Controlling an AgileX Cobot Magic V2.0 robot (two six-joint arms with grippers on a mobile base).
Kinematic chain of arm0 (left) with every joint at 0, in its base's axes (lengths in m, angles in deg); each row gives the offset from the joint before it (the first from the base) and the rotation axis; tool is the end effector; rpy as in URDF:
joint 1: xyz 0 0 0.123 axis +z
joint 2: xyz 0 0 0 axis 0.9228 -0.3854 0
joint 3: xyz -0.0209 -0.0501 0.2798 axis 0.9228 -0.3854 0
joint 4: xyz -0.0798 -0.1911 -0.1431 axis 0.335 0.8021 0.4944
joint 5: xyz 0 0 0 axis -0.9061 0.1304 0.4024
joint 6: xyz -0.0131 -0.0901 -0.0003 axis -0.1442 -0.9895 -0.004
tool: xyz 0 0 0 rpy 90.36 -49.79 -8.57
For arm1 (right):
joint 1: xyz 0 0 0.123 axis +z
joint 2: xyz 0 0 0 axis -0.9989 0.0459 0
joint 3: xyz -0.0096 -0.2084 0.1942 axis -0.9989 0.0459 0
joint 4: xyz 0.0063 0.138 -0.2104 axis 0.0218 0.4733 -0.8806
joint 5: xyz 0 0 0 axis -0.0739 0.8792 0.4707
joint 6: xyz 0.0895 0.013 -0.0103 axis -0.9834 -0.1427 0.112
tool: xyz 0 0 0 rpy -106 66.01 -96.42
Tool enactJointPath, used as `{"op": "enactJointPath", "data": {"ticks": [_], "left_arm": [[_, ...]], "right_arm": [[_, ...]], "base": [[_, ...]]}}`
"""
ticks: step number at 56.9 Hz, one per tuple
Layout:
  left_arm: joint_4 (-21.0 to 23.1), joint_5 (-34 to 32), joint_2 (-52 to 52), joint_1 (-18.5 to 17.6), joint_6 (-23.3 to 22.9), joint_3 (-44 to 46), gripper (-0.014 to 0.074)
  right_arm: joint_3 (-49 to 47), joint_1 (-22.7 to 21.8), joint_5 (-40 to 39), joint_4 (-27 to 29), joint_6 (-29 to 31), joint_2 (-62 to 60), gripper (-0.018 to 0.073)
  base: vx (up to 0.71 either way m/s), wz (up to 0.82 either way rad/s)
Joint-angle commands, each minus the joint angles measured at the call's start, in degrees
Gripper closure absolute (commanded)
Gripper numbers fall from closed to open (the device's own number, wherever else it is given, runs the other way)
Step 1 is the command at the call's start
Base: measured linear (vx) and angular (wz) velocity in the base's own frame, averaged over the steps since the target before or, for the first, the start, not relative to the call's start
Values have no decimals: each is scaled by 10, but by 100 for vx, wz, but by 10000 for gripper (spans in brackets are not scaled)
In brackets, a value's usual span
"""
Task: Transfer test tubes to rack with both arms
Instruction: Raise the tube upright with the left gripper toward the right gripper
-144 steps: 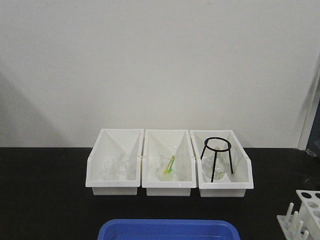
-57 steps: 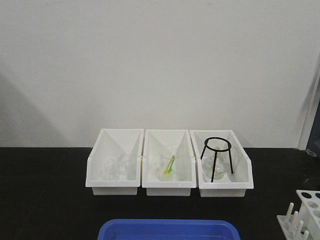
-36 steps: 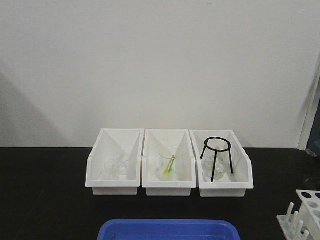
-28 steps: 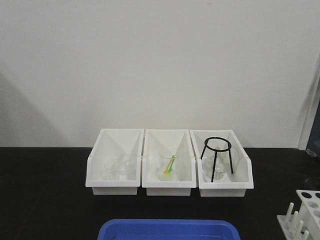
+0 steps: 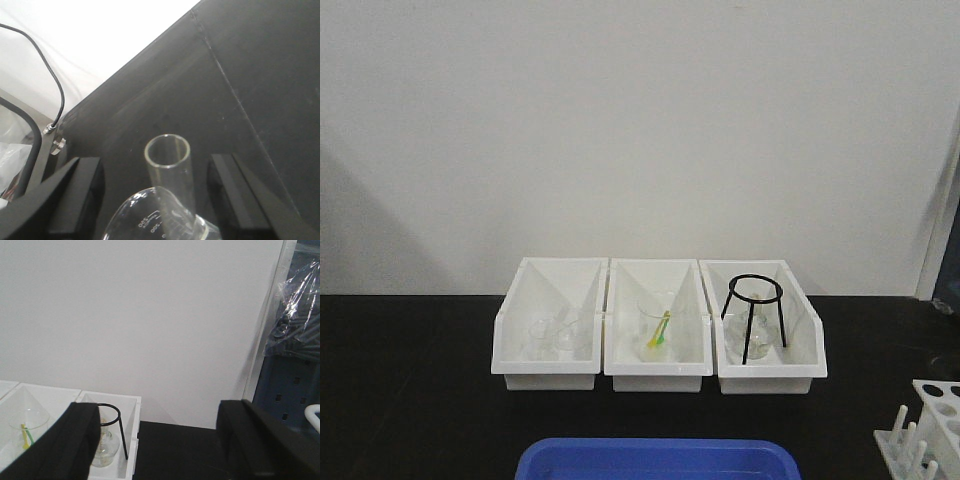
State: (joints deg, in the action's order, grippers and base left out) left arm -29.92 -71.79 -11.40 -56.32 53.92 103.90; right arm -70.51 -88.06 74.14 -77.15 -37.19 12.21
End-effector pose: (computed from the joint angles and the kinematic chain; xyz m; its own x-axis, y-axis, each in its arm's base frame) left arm 0.2364 0.0436 0.1783 -0.3472 0.5768 -0.7394 0.0683 0.8019 0.5935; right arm 0.1797 -0.0030 0.3663 0.0246 -0.1390 -0.9900 0.0253 0.9901 -0.1384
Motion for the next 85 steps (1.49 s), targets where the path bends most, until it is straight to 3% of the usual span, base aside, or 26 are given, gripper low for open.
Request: {"op": "enactJointPath", "data": {"ticks": [1, 21, 43, 53, 69, 85], "left_arm": [[4, -61, 1, -1, -4, 16, 97], [4, -87, -9, -1, -4, 16, 246], [4, -103, -9, -1, -4, 16, 535], [5, -107, -8, -1, -5, 16, 620], [5, -87, 37, -1, -5, 17, 617], [5, -21, 140, -1, -8, 46, 617]], "right_arm": [[-20, 0, -49, -2, 4, -2, 29], [-20, 0, -46, -2, 4, -2, 29], [-20, 0, -46, -2, 4, -2, 29], [-20, 0, -46, -2, 4, -2, 29], [-20, 0, -46, -2, 4, -2, 29], [-20, 0, -45, -1, 4, -2, 29]], "base": [[0, 0], [0, 0], [0, 0], [0, 0], [0, 0], [0, 0]]}}
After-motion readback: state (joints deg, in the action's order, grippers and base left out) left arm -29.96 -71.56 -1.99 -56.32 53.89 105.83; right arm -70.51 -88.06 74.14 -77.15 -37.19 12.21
